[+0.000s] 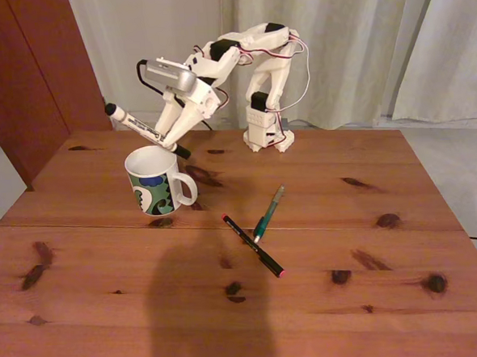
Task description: Clean up the desk and place the pens and markers into the cup
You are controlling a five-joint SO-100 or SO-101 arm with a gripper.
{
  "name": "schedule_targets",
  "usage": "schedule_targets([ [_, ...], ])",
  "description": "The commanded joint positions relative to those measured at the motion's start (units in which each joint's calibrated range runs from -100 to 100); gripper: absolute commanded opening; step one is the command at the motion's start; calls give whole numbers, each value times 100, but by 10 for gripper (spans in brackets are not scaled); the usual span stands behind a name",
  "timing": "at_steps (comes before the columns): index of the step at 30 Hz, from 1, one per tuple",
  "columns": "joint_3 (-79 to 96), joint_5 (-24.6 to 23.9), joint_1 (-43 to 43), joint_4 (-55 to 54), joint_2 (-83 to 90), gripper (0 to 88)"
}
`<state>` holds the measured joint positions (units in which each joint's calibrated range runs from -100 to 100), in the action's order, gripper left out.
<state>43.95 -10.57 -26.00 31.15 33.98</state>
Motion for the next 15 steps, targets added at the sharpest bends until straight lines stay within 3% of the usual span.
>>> schedule_targets([
  [1,-49,52,-162,-203,65,7],
  [9,-121,52,-581,-263,-2,7],
  [15,78,41,-798,-943,-175,7],
])
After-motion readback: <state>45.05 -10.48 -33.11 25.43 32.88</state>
